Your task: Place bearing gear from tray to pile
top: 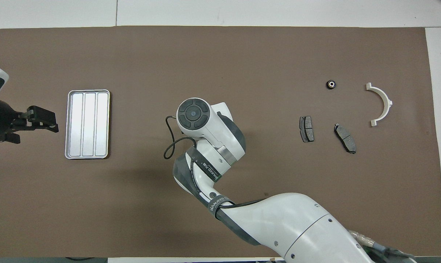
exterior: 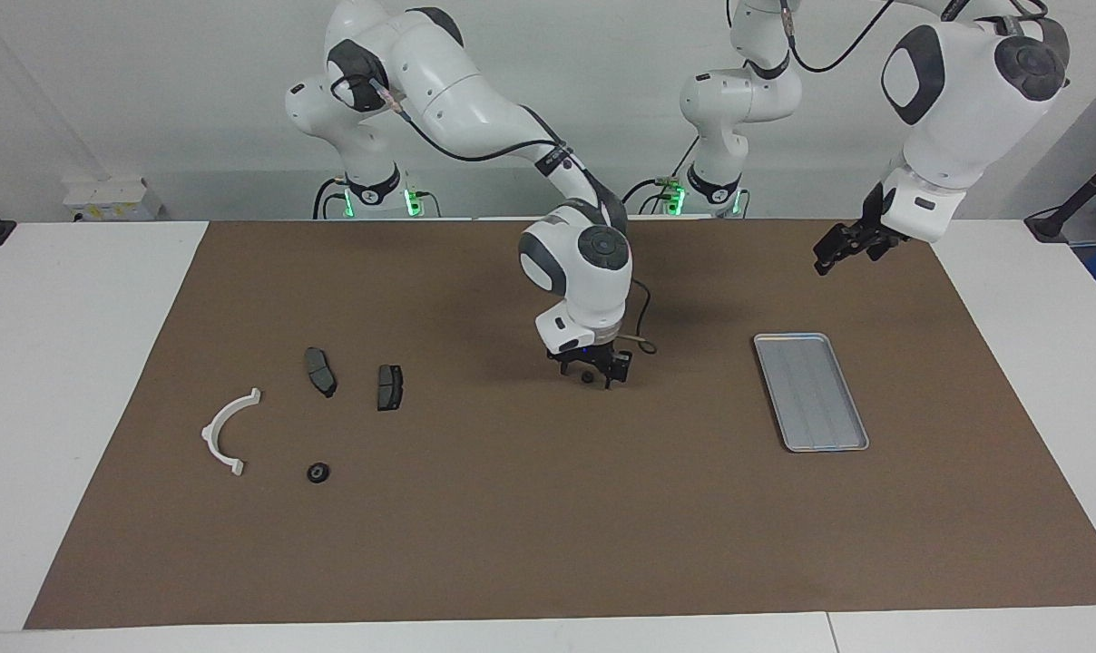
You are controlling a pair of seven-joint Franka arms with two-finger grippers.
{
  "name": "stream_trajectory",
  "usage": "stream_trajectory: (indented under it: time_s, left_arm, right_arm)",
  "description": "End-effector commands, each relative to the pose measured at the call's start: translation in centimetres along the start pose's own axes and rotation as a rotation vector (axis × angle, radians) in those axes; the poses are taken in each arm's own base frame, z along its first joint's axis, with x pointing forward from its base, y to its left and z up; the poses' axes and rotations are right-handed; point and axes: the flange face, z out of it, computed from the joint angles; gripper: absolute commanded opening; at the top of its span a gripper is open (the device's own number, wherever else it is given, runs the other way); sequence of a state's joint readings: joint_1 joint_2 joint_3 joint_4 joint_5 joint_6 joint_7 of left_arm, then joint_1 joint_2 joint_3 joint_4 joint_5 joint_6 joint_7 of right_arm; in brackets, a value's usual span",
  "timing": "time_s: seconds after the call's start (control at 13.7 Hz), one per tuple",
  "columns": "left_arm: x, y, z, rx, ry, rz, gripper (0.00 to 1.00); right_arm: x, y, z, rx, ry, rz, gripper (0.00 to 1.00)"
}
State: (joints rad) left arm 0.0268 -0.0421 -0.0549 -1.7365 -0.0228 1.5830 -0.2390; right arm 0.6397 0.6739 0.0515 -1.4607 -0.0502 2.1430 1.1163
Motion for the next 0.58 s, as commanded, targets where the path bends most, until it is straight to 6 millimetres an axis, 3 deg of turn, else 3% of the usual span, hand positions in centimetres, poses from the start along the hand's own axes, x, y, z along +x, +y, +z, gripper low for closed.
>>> stream_trajectory:
  time_s: [0.0, 0.22, 0.37, 0.51]
  left_arm:
    - [-0.44, -0.08, -1.64, 0.000, -0.011, 0.014, 1.00]
    - [-0.56, 0.00, -1.69, -0.002, -0.007, 0.007, 1.00]
    - [-0.55, 0.42, -1.84, -0.002, 0.005, 0.016, 1.00]
    - [-0.51, -0.16, -2.23, -0.007, 0.018, 0.001, 1.00]
  right_arm:
    - [-0.04, 0.27, 0.25, 0.008, 0.010, 0.005, 0.69]
    - [-0.23, 0.33, 0.55, 0.007, 0.007, 0.005, 0.52]
    - [-0.32, 0.25, 0.48, 0.011, 0.001, 0.007, 0.27]
    - [-0.33, 0.24, 0.48, 0.013, -0.003, 0.010, 0.09]
